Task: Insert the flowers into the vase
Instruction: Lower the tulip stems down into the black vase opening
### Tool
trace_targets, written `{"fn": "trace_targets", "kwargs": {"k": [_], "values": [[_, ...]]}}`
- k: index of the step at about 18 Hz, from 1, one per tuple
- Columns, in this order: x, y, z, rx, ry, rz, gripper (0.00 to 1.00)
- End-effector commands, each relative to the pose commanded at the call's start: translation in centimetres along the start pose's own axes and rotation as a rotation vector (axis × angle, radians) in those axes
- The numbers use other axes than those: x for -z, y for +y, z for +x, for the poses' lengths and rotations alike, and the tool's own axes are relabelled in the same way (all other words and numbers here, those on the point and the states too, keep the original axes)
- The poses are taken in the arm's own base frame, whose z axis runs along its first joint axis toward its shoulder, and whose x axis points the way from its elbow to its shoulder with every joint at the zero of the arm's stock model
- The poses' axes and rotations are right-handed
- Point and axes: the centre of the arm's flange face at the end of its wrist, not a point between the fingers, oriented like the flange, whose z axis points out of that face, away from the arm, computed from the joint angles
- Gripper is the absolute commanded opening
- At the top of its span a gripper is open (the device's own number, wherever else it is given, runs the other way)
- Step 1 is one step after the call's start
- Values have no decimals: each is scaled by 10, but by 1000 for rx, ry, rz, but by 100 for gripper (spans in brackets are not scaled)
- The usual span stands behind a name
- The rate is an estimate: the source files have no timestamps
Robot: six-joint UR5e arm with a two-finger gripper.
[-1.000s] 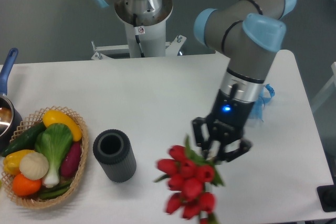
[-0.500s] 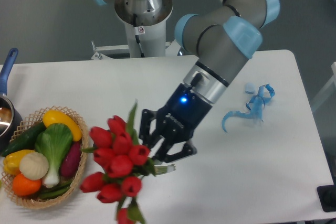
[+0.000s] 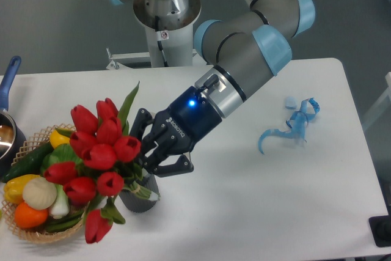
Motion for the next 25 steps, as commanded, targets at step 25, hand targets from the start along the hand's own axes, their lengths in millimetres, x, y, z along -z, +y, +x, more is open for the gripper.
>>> {"fn": "trace_targets", "kwargs": {"k": [25], "values": [[7, 111, 59, -58, 37, 55, 4]]}}
